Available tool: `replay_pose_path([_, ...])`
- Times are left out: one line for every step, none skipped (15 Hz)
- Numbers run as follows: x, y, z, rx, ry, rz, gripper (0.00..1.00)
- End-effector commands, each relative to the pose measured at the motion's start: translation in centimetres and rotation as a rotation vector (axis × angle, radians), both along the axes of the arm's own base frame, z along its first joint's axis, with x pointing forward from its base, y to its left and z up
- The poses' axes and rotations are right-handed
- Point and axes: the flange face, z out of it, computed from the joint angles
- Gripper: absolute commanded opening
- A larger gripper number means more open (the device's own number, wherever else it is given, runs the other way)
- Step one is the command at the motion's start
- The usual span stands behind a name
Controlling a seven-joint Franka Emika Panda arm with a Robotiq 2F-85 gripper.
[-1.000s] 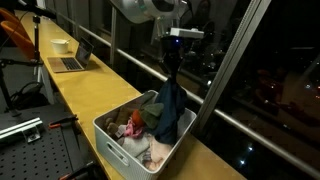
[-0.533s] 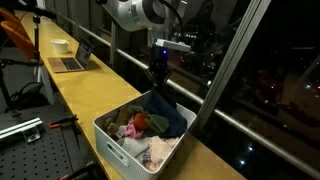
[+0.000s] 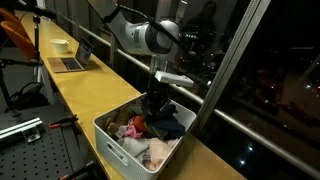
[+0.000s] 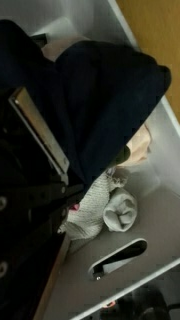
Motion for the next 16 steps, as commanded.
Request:
replay_pose_path([0.7,1.3,-2.3,0.065,-0.005,0.006,0.01])
replay_pose_path([0.8,1.5,-3.1,0.078,-0.003,0.007,0.01])
replay_pose_path([1.1,1.6,-3.9,0.091,-0.003,0.007,0.01])
replay_pose_path([1.3,1.6,-4.7,0.104,-0.001,0.006,0.01])
replay_pose_path([1.5,1.4,-5.7,0.116,0.002,0.006,0.01])
replay_pose_path([1.7,1.2,-6.7,0.127,0.003,0.005,0.01])
replay_pose_path([1.9,0.9,-7.8,0.139,0.010,0.005,0.01])
replay_pose_path([2.2,0.7,-8.7,0.149,0.015,0.004,0.01])
replay_pose_path([2.5,0.4,-9.4,0.157,0.021,0.004,0.01])
replay_pose_path([2.8,0.1,-9.9,0.156,0.028,0.003,0.01])
replay_pose_path([2.9,-0.1,-9.9,0.156,0.029,0.004,0.01])
replay_pose_path([3.1,-0.2,-9.6,0.151,0.025,0.004,0.28])
replay_pose_path([3.2,-0.2,-9.0,0.144,0.020,0.004,0.30])
replay_pose_path([3.2,-0.2,-8.1,0.137,0.011,0.007,0.35])
replay_pose_path([3.1,0.0,-6.9,0.126,0.001,0.008,0.41])
replay_pose_path([3.1,0.1,-5.8,0.121,-0.009,0.011,0.49])
